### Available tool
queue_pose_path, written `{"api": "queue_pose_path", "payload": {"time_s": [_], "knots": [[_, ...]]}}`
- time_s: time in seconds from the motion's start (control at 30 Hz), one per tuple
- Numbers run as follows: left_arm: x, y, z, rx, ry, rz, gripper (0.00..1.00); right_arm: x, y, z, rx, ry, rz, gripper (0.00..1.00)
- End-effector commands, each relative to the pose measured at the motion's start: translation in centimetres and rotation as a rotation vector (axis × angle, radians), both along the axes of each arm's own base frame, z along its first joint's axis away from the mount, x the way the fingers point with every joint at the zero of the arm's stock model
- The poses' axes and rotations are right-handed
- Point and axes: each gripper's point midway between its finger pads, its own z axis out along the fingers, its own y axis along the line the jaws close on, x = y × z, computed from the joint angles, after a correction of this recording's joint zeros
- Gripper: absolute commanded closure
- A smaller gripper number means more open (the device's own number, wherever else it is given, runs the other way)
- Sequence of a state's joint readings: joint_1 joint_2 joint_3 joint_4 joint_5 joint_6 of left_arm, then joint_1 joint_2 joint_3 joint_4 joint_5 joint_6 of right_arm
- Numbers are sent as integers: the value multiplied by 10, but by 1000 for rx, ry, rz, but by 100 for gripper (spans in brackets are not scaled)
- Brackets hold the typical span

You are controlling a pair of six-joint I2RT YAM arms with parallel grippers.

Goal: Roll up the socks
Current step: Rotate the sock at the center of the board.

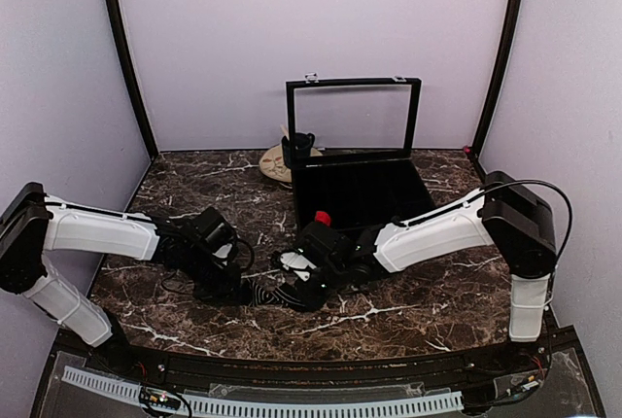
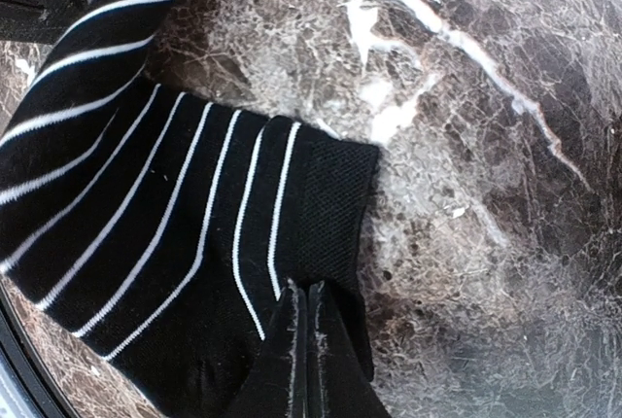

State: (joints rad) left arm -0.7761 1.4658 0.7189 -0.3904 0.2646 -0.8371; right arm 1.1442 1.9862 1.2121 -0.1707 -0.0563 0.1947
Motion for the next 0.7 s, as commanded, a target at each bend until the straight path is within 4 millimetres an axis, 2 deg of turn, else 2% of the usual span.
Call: {"api": "queue_pose_path", "payload": {"time_s": [0.0, 0.23, 0.37, 0.5, 0.67], "knots": [[-13, 22, -12, 93, 36, -27, 93, 8, -4, -11, -19, 8, -36, 100], [-15, 39, -15, 176, 24, -49, 93, 19, -16, -15, -59, -11, -75, 100], [-13, 40, -13, 189, 14, -51, 93, 23, -23, -16, -83, -28, -94, 100], [0, 37, 1, 188, -42, -41, 93, 36, -37, -20, -143, -85, -162, 100], [27, 19, 32, 97, -181, -4, 89, 45, -53, -19, -178, -144, -221, 100]]}}
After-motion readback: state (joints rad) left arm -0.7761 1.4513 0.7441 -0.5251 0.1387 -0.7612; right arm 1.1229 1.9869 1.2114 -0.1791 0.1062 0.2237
